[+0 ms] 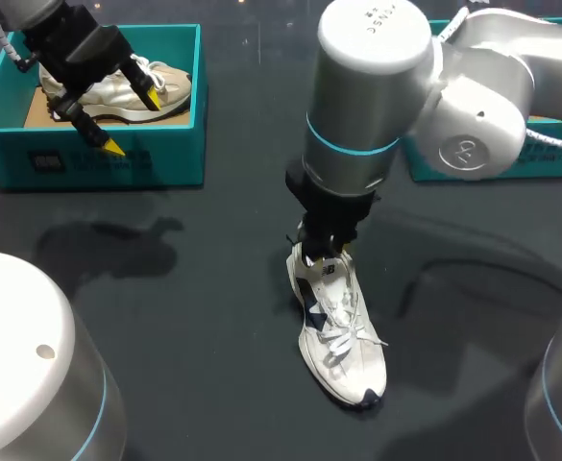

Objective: Take the shoe out of the shoebox, open the shoe tongue, remove and reinsert the insole, then place the shoe into the shoebox

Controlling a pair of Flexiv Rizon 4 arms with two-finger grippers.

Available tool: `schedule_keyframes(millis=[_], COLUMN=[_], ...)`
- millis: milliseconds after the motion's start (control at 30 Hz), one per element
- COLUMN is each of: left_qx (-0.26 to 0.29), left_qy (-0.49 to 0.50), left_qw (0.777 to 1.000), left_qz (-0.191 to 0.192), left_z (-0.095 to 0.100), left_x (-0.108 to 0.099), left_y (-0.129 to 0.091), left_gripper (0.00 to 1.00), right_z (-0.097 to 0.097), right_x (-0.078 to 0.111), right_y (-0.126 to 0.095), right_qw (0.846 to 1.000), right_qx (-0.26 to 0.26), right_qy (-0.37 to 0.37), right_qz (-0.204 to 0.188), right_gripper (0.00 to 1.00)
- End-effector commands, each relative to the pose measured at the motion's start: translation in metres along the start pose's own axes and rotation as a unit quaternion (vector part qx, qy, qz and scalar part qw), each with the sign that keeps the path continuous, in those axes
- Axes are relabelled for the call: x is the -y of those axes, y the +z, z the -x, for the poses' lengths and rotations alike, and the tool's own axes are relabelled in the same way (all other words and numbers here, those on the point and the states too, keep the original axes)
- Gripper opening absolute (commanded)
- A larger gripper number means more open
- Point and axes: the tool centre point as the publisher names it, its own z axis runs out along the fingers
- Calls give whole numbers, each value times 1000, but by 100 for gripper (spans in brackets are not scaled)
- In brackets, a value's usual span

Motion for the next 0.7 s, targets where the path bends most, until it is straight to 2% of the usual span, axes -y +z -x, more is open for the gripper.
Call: schedule_keyframes(millis=[33,100,167,200,233,633,700], left_qx=[0,0,0,0,0,0,0], left_qy=[0,0,0,0,0,0,0], left_qw=[1000,1000,1000,1000,1000,1000,1000], left_qz=[2,2,2,2,2,2,2], left_z=[-1,-1,-1,-1,-1,-1,-1], left_x=[0,0,0,0,0,0,0], left_y=[-1,-1,-1,-1,-1,-1,-1], left_gripper=[100,100,100,100,100,100,100], right_z=[1,3,6,5,5,5,-1], right_x=[0,-1,-3,-2,1,1,-7], right_y=[-27,-31,-37,-40,-43,-43,-46], right_qw=[993,987,975,961,954,954,941], right_qx=[16,28,8,-20,-37,-37,-21], right_qy=[-112,-155,-219,-267,-287,-287,-331], right_qz=[21,26,42,64,84,84,67], right_gripper=[41,42,48,93,100,100,100])
